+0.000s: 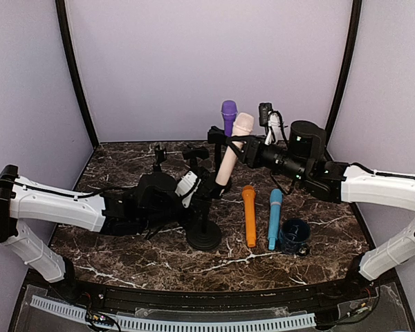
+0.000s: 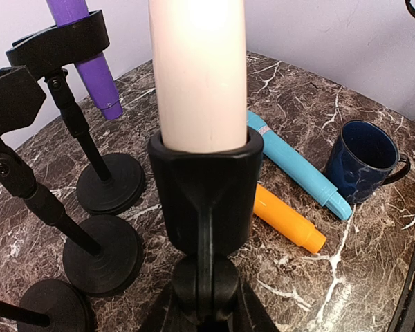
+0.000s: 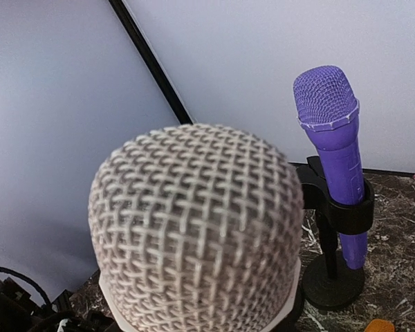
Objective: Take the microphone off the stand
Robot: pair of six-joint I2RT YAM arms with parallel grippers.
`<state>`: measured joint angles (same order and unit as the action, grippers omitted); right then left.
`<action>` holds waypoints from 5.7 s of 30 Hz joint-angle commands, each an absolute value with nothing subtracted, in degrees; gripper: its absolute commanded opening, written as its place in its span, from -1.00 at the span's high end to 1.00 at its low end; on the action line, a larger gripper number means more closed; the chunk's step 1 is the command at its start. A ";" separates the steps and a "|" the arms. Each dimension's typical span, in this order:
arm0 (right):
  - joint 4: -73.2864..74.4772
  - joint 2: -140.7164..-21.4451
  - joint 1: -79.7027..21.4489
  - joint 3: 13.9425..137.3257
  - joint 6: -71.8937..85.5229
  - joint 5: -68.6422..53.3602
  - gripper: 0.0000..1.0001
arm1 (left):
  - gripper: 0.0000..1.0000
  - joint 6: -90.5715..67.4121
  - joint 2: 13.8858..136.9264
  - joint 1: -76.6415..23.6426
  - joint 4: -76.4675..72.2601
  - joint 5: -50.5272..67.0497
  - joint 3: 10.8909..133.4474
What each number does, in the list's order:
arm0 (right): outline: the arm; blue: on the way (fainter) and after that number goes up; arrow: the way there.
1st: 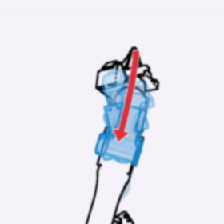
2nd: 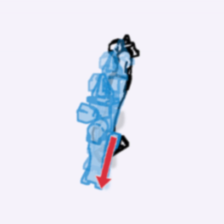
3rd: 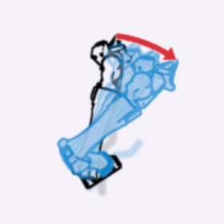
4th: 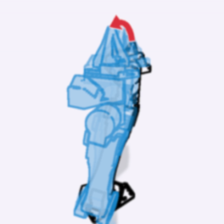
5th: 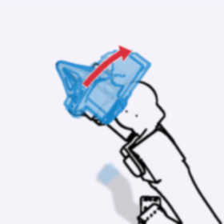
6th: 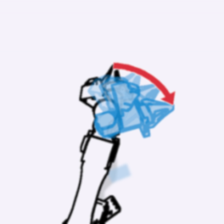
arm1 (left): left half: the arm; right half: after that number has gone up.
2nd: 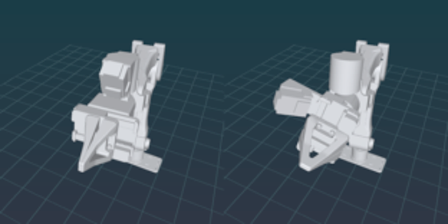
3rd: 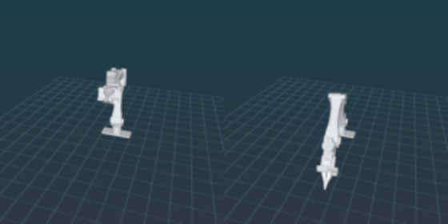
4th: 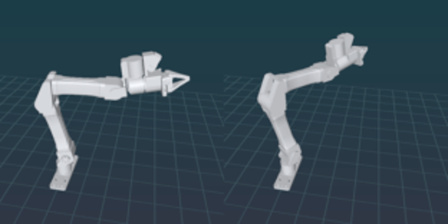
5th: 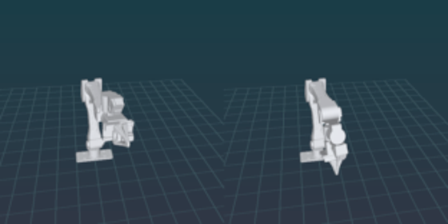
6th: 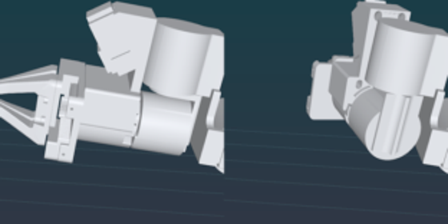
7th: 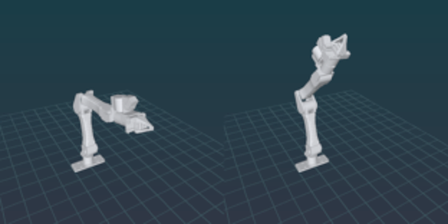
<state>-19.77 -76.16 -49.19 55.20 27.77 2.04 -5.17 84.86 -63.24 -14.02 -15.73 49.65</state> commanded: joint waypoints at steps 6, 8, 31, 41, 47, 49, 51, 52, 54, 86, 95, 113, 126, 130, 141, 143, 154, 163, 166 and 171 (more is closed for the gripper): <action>-26.24 -71.07 -49.13 58.31 29.49 8.71 1.00 | 1.00 -5.29 87.97 -62.16 -4.78 -19.35 49.02; -26.09 -70.81 -49.13 58.45 29.98 8.77 1.00 | 1.00 -5.20 88.08 -62.14 -4.75 -19.34 49.12; -26.56 -68.94 -49.05 57.75 30.94 9.01 1.00 | 1.00 -5.59 88.43 -62.14 -4.79 -19.21 48.74; -26.42 -68.20 -49.05 57.60 30.22 9.62 1.00 | 1.00 -5.63 88.31 -62.20 -4.75 -19.33 48.70; -25.49 -66.95 -48.96 57.20 28.94 11.25 1.00 | 1.00 -6.33 88.07 -62.21 -4.52 -20.01 48.72; -22.98 -66.21 -48.88 57.51 27.80 12.91 1.00 | 1.00 -6.89 87.57 -62.04 -4.27 -20.78 48.62; -20.38 -64.94 -48.43 57.45 26.65 14.40 1.00 | 1.00 -7.84 86.58 -61.18 -3.82 -20.80 48.33; -18.80 -64.41 -47.96 57.38 26.23 14.82 1.00 | 1.00 -8.55 85.63 -60.19 -3.71 -20.64 47.83; -14.91 -63.34 -46.62 57.23 25.86 15.12 1.00 | 1.00 -9.20 83.91 -58.60 -3.74 -20.04 46.73; 13.47 -83.65 -32.70 54.64 35.20 -5.74 0.93 | -0.55 -9.63 74.80 -52.91 -1.27 -15.84 46.41; 11.32 -90.40 -32.78 55.20 36.01 -4.40 0.75 | -0.63 -10.99 67.11 -52.83 0.63 -15.47 46.42; 10.91 -86.11 -32.78 55.15 34.73 -3.38 -0.25 | -0.65 -14.67 64.04 -52.53 0.31 -16.12 43.71; -6.30 -81.17 -29.48 58.91 20.99 -21.92 -0.81 | -0.71 -8.21 64.49 -32.51 14.97 12.41 60.95; -11.35 -85.13 -28.78 62.71 16.77 -28.45 -0.88 | -0.71 -5.24 65.03 -25.62 15.34 21.94 63.12; -11.07 -92.96 -29.64 76.80 13.14 -23.09 -0.91 | -0.71 -0.36 74.27 -21.01 9.63 37.14 70.60; -9.74 -93.72 -30.91 79.21 11.94 -18.00 -0.92 | -0.71 -0.35 76.63 -21.01 8.32 37.77 72.86; -1.07 -100.83 -38.04 92.77 7.64 2.88 -0.81 | -0.58 -0.65 87.29 -21.70 4.10 40.19 84.57; 2.79 -104.98 -41.80 97.73 7.21 18.40 -0.52 | -0.58 4.75 97.16 -25.73 8.42 38.25 95.49; 1.41 -104.66 -41.99 96.77 7.21 18.31 -0.21 | -0.58 6.06 102.00 -25.86 10.72 39.31 99.15; -2.40 -103.83 -41.80 94.40 5.77 13.52 0.41 | -0.59 8.55 107.29 -26.58 9.64 44.71 103.65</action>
<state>2.90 -105.06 -41.65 95.46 7.29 15.05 5.17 104.92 -26.09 9.08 39.16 100.14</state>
